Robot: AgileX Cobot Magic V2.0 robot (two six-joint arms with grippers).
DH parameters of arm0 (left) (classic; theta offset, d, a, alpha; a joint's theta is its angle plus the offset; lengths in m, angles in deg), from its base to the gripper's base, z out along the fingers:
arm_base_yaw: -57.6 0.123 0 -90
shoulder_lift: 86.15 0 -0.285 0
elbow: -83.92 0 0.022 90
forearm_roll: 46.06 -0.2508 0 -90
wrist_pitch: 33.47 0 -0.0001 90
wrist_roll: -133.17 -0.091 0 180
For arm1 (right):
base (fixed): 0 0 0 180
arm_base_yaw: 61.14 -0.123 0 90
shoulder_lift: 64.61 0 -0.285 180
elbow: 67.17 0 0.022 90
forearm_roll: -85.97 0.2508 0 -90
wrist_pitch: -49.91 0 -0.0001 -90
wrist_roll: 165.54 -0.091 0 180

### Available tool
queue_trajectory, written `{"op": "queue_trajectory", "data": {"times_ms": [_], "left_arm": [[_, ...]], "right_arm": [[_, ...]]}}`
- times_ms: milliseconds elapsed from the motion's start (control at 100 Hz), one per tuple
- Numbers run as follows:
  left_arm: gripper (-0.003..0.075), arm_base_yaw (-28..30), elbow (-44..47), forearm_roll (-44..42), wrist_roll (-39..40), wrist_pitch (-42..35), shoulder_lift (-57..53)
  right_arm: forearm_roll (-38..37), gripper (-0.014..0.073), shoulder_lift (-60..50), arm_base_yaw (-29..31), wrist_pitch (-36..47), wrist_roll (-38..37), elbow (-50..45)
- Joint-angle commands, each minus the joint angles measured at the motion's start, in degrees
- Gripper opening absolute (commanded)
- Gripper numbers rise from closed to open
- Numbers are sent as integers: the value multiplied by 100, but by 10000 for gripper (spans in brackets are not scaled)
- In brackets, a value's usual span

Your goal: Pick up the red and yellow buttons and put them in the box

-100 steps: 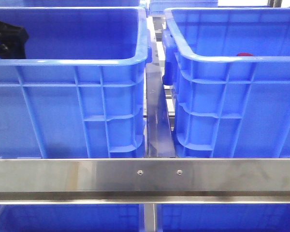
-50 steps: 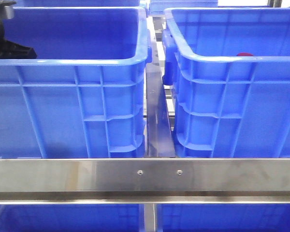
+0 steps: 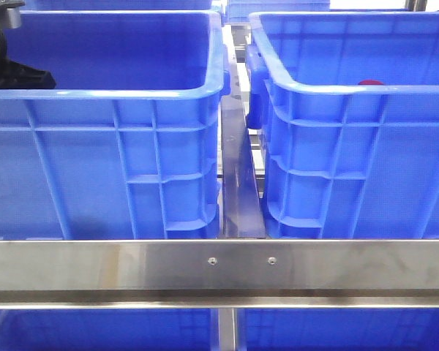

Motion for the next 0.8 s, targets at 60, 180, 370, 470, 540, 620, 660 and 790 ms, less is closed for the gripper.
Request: {"op": "queue_trajectory", "data": {"times_ms": [60, 180, 370, 470, 540, 620, 660, 790], "left_arm": [[-19, 28, -188, 11, 11, -143, -383], [-19, -17, -188, 11, 2, -47, -738], [-19, -347, -188, 11, -14, 83, -1616], [-19, -663, -188, 11, -14, 149, -2106], [-19, -949, -188, 11, -14, 198, -2426], [-19, -1317, -188, 11, -14, 331, -2761], [-19, -1533, -188, 11, -14, 394, -2883], [-19, -2306, -188, 11, -14, 544, -3225]], "right_arm": [[466, -68, 33, -6, -200, 18, 147], [466, -68, 33, -6, -206, 18, 147], [466, -68, 33, -6, -241, 18, 147], [466, -68, 33, -6, -285, 18, 147], [466, -68, 33, -6, -285, 18, 147], [466, -68, 33, -6, -285, 18, 147], [466, -68, 33, -6, -285, 18, 147], [466, -68, 33, -6, -285, 18, 147]]}}
